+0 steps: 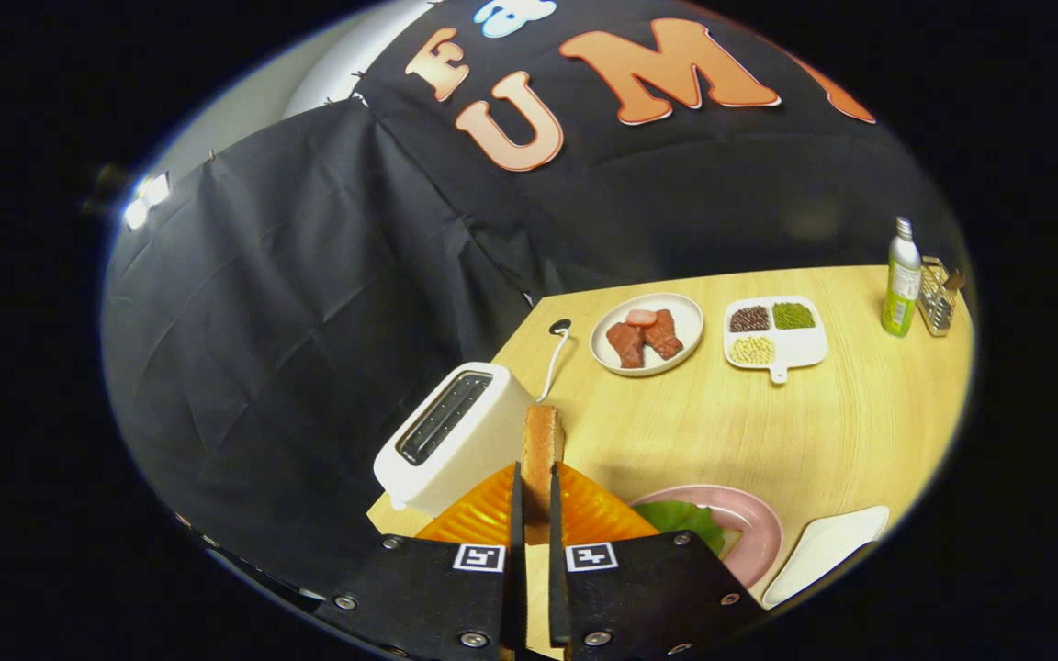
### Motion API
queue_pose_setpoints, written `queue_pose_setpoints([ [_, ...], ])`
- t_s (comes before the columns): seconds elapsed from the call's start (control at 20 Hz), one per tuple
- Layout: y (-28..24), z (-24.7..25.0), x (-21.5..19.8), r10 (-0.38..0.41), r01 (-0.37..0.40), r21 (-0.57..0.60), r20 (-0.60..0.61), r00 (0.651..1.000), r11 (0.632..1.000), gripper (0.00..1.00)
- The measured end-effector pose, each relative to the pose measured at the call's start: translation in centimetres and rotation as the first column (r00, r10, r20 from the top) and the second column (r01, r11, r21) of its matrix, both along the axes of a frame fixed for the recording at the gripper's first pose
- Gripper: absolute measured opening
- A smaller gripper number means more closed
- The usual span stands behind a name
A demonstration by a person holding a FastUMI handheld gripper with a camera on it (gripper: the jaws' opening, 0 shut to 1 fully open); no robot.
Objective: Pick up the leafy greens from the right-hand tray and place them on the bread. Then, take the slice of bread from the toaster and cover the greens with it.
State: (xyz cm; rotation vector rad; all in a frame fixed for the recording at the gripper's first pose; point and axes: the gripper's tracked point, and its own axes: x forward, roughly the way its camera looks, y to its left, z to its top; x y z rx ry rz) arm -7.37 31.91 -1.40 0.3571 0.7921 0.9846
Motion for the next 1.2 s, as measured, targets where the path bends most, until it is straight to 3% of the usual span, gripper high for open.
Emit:
queue_pose_setpoints([
  [0.55, -3.6, -6.6, -2.7, 0.022, -0.021, 0.016, -0.112, 0.993, 1.0, 0.1],
  [0.8, -4.9, -9.2, -2.6, -0.001, 0.005, 0.023, -0.162, 0.987, 1.0, 0.1],
  [1.2, -7.0, -13.9, -1.4, -0.081, 0.071, -0.06, -0.176, 0.981, 0.996, 0.13],
])
